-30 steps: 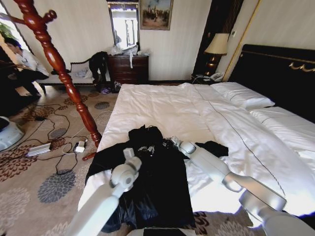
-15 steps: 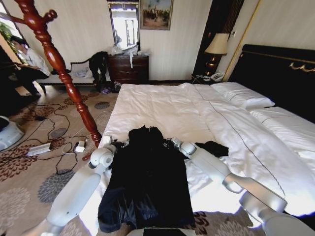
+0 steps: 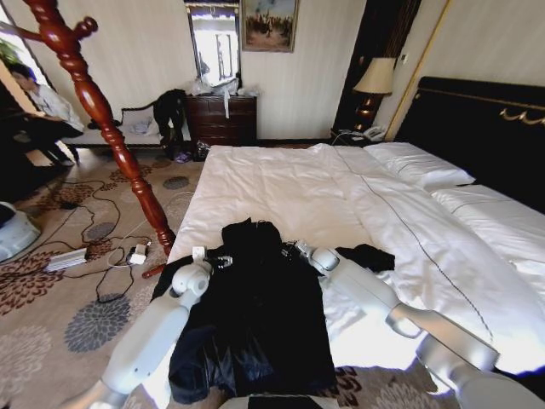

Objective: Pick up the clothes from the bed and hang them on the clothes hanger.

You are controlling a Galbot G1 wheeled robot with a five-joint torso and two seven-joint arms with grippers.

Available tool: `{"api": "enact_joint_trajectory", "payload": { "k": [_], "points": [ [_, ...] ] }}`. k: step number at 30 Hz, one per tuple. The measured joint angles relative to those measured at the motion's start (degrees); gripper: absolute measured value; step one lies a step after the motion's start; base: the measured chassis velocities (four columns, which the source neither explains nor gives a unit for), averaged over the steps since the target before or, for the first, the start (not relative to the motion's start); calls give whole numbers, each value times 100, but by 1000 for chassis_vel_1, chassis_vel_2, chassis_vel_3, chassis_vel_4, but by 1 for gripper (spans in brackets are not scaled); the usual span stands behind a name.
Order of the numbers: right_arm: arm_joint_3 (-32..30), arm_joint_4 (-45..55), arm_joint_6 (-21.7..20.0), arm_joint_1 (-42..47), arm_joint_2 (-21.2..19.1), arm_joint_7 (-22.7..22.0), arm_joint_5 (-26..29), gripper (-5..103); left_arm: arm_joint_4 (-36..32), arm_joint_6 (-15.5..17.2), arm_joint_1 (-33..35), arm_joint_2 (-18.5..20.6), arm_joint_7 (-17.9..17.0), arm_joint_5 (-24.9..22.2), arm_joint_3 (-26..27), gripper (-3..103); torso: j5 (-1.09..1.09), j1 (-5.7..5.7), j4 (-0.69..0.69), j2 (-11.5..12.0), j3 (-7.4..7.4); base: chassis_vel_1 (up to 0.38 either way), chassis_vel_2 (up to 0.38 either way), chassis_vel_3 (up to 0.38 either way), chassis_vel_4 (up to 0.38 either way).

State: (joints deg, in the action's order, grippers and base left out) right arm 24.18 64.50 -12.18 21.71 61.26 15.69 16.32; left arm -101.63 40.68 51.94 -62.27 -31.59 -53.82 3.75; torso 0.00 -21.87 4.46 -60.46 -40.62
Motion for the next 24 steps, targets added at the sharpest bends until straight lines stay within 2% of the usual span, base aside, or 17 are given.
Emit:
{"api": "enact_joint_trajectory", "payload": {
  "k": [1,2,5,6,7,9,10,13,14,15,16,18,20,24],
  "points": [
    [12,-1,-10,-7,1,-17,58,25,-72,33,48,-5,-99,-181,-34,100,2,0,-2,1,0,0,0,0,0],
    [16,-1,-13,-12,-7,-33,115,30,-163,49,97,-5,-161,-347,-58,100,3,0,-3,0,0,0,0,0,0],
    [12,38,-15,-13,-68,-72,251,41,-377,38,189,25,-143,-575,-74,100,2,0,-3,1,0,0,0,0,0],
    [-9,93,-16,-1,-122,-90,314,47,-472,11,217,59,-76,-658,-65,100,2,0,-2,0,0,0,0,0,0],
    [-54,186,-17,18,-191,-106,379,47,-628,-28,242,117,26,-752,-39,100,1,-1,-1,1,-1,0,0,0,0],
    [-153,475,-43,77,-379,-159,531,58,-983,-169,263,281,302,-896,52,100,1,-1,0,1,0,0,0,0,0],
    [-153,475,-43,77,-379,-159,531,58,-983,-169,263,281,302,-896,52,100,1,-1,0,1,0,0,0,0,0],
    [-263,1078,-113,237,-743,-214,622,73,-1478,-322,192,707,732,-1190,254,100,0,0,0,0,1,0,0,0,0],
    [-298,1216,-131,297,-832,-222,621,73,-1542,-349,132,832,803,-1241,307,100,0,0,0,0,1,0,0,0,0],
    [-352,1380,-155,387,-936,-232,619,79,-1578,-377,29,988,860,-1328,364,100,1,0,0,0,1,0,0,0,0],
    [-352,1380,-155,387,-936,-232,619,79,-1578,-377,29,988,860,-1328,364,100,1,0,0,0,1,0,0,0,0],
    [-445,1571,-181,529,-1060,-273,600,89,-1551,-384,-171,1183,865,-1516,405,100,1,0,1,0,1,0,0,0,0],
    [-584,1782,-204,693,-1156,-542,594,98,-1279,-294,-520,1300,765,-1588,379,100,0,0,1,0,1,0,0,0,0],
    [-627,1870,-232,686,-1122,-772,699,99,-873,-176,-847,1346,681,-1537,326,100,-2,0,4,0,1,0,0,0,0]
  ]
}}
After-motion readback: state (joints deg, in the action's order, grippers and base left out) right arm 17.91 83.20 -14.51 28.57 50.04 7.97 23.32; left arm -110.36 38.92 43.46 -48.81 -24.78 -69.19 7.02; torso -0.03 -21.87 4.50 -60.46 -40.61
